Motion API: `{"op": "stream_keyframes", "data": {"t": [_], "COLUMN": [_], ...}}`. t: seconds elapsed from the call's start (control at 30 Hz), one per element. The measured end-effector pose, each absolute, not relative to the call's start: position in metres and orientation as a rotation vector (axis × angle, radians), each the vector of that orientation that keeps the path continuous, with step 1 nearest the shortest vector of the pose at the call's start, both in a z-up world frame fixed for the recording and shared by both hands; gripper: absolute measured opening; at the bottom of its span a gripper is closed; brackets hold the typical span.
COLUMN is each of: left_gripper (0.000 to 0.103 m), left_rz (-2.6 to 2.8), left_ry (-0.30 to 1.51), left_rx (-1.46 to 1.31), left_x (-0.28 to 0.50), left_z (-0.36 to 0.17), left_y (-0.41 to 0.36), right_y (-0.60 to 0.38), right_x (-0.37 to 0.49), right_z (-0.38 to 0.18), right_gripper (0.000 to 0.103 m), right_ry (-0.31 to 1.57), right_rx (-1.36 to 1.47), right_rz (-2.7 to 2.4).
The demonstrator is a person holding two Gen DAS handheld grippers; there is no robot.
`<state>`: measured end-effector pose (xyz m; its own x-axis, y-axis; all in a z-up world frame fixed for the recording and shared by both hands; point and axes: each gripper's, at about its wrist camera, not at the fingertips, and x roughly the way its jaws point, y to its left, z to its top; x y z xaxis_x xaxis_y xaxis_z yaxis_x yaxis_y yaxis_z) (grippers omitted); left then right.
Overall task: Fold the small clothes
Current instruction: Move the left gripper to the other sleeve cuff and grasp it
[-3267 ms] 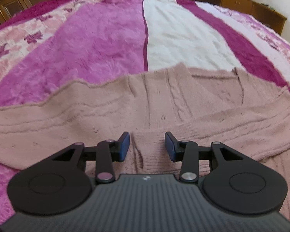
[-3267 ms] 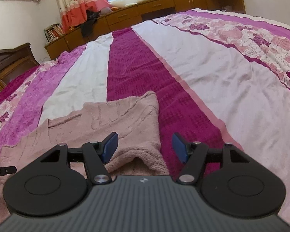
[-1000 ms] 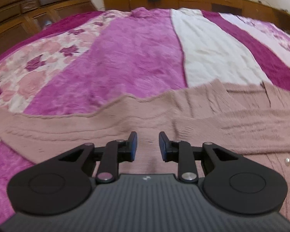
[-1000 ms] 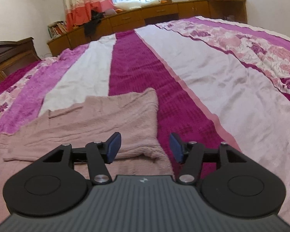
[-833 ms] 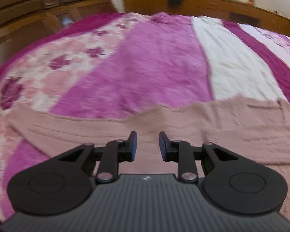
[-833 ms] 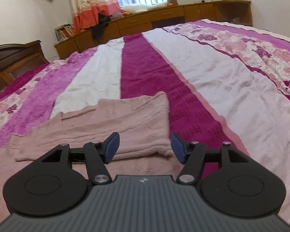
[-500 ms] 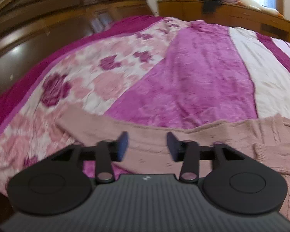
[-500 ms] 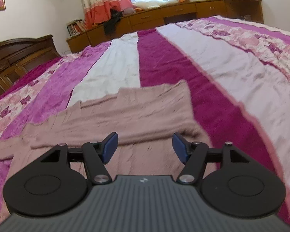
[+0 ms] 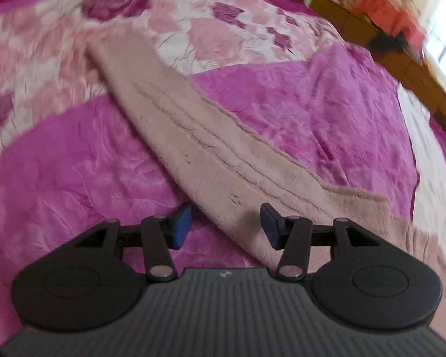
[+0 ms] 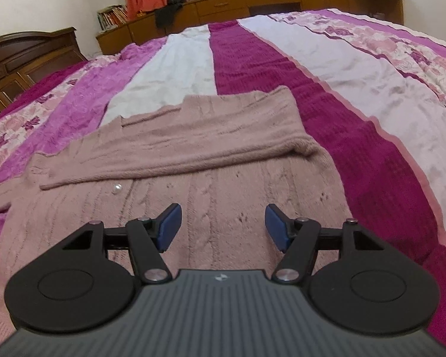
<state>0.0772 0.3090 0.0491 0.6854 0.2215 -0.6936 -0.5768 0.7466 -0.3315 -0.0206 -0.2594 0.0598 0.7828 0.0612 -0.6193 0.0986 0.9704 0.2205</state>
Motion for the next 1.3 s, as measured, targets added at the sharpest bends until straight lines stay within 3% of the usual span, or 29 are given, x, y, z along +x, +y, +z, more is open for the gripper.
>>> {"op": "stream_keyframes", "data": {"t": [0.43,0.47,0.5,0.53,0.83,1.3], "left_gripper": [0.051,0.048,0.024,0.009,0.008,0.008], "left_rz": [0.469,0.47,0.48,0.488,0.523,0.221], "left_ry": [0.526,0.523,0.52,0.525,0.393,0.22], "left_rx": [-0.684,-0.665,-0.635,-0.599,-0.506,-0.363], "left_x": [0.104,0.105,0.106,0.107,0.065,0.067], "left_z": [0.039,0.04,0.041,0.043,0.075,0.158], "left_y": [0.346,0.346,0.344,0.343,0.331,0.214], "right_y": [-0.253,-0.253,-0.254,-0.254,-0.258,-0.271], "right_x": [-0.014,-0.013,-0.013,-0.013,-0.015,-0.02], "right_z": [0.057,0.058,0.057,0.057,0.057,0.058], "right_gripper": [0.07,0.07,0.07,0.07,0.07,0.07], "right_ry": [0.692,0.692,0.692,0.691,0.68,0.656], "right_rx": [0.226,0.225,0.226,0.228,0.248,0.299], "right_rz": [-0.053,-0.056,-0.058,-0.06,-0.061,-0.045]}}
